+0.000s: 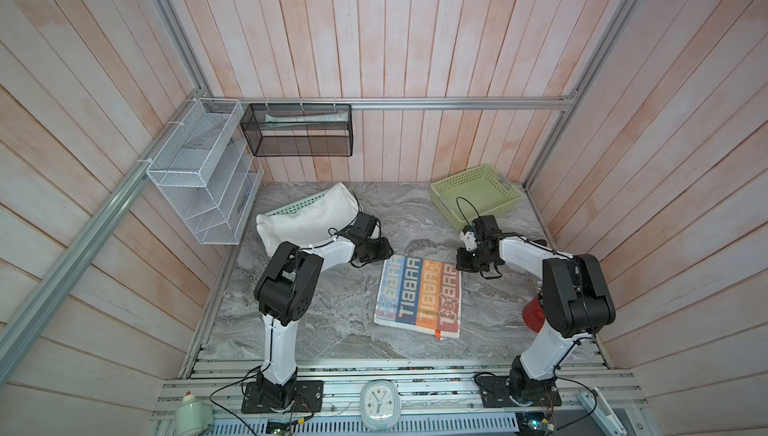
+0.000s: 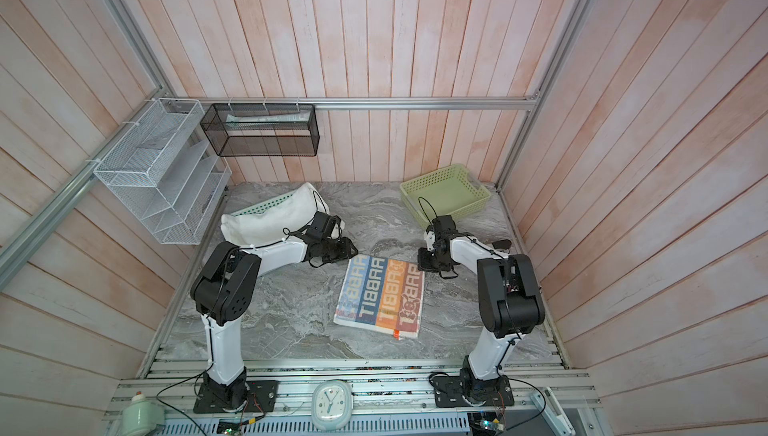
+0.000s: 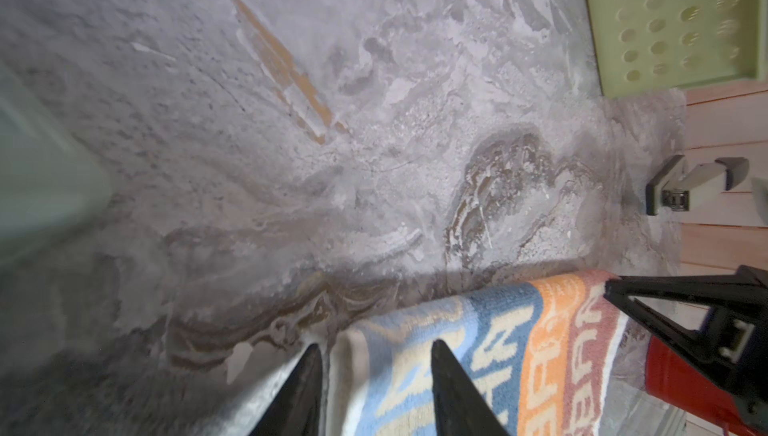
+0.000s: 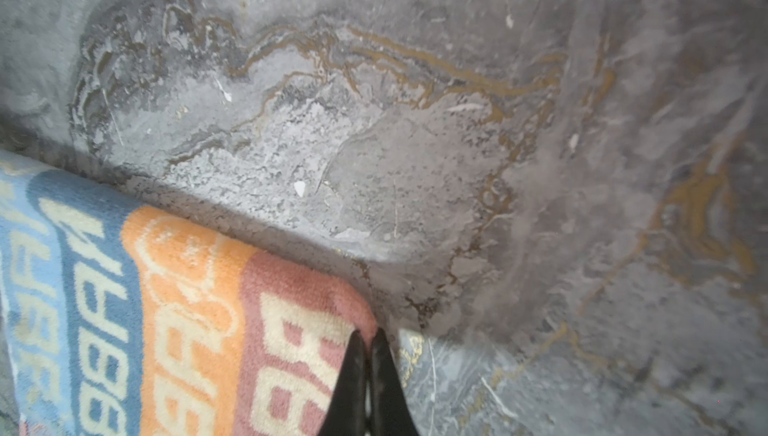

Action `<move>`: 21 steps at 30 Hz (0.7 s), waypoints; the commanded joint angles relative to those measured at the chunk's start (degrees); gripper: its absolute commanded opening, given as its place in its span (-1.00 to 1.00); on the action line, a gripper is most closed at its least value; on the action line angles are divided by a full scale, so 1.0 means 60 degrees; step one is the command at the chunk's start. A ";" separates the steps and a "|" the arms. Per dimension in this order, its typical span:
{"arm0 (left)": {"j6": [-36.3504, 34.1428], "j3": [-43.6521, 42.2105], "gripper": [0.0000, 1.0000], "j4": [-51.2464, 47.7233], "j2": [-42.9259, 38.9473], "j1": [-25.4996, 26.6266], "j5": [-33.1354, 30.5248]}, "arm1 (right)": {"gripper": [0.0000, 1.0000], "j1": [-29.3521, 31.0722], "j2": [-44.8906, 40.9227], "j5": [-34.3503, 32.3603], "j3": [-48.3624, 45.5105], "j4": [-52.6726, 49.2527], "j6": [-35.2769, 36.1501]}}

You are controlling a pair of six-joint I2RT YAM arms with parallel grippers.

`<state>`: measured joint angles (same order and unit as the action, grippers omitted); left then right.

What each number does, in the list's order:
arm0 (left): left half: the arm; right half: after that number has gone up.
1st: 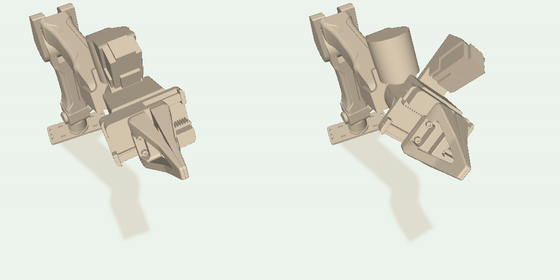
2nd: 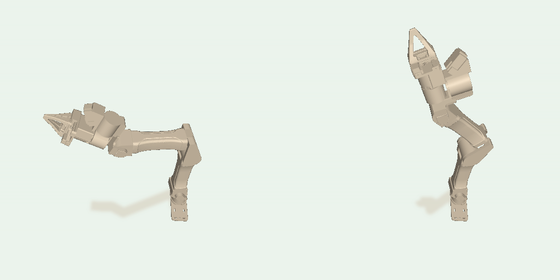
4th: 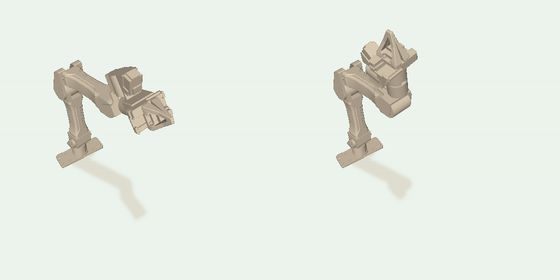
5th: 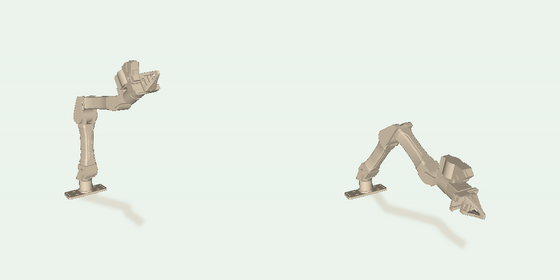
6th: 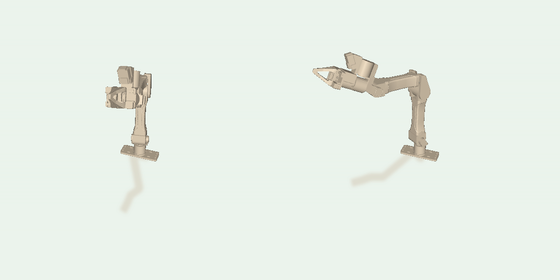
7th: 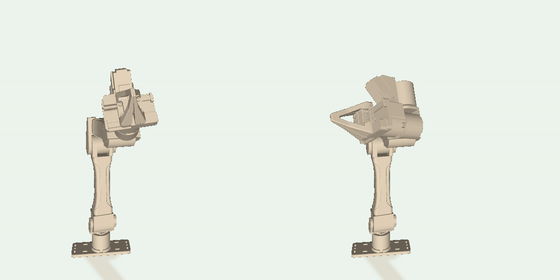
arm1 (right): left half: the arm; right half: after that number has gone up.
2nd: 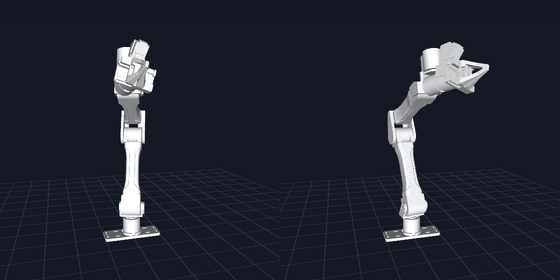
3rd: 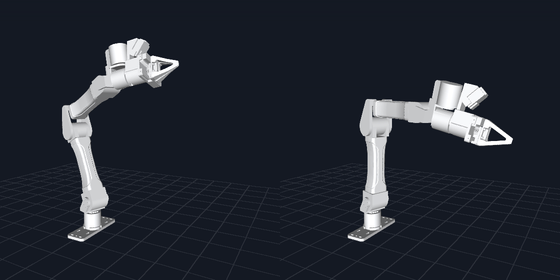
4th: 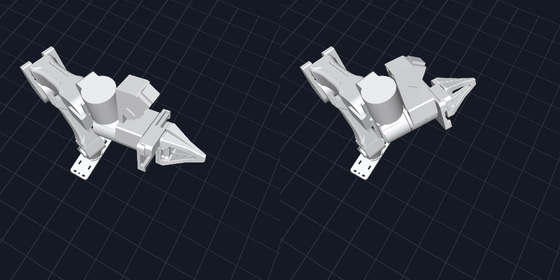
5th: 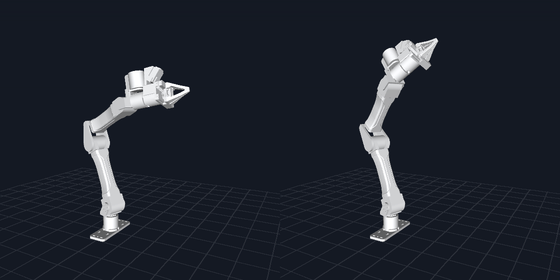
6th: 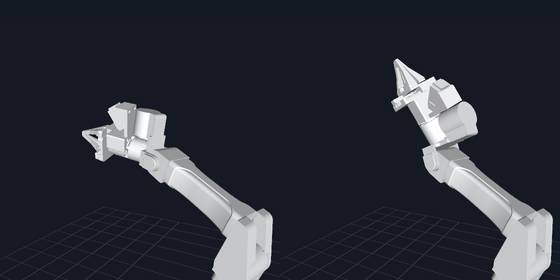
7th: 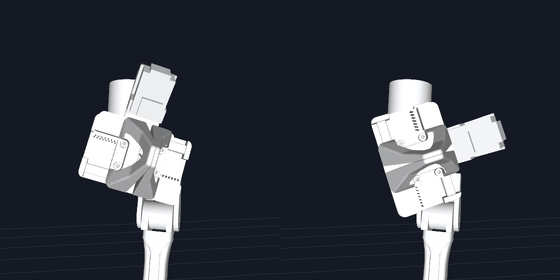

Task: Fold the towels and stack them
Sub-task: 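Lift the printed towel's near edge with both grippers and fold it over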

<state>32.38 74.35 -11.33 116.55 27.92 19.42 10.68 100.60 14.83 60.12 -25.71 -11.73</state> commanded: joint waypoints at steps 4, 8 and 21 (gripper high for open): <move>0.0104 0.0539 -0.17 -0.0189 0.0538 0.0121 0.0610 | -1.00 -0.0035 0.0145 -0.0146 0.0402 -0.0105 0.0308; 0.0067 0.0673 -0.49 -0.0057 0.0541 0.0112 0.0799 | -1.00 -0.0006 -0.0009 -0.0271 0.0505 -0.0014 0.0441; -0.0218 0.0075 -1.00 0.0253 -0.0493 0.0105 0.0651 | -1.00 0.0012 -0.0567 -0.0631 0.0922 -0.0076 0.0852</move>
<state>32.51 76.09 -11.22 117.45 28.29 23.57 10.70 99.66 12.60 63.92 -25.69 -8.14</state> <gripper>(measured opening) 0.049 0.053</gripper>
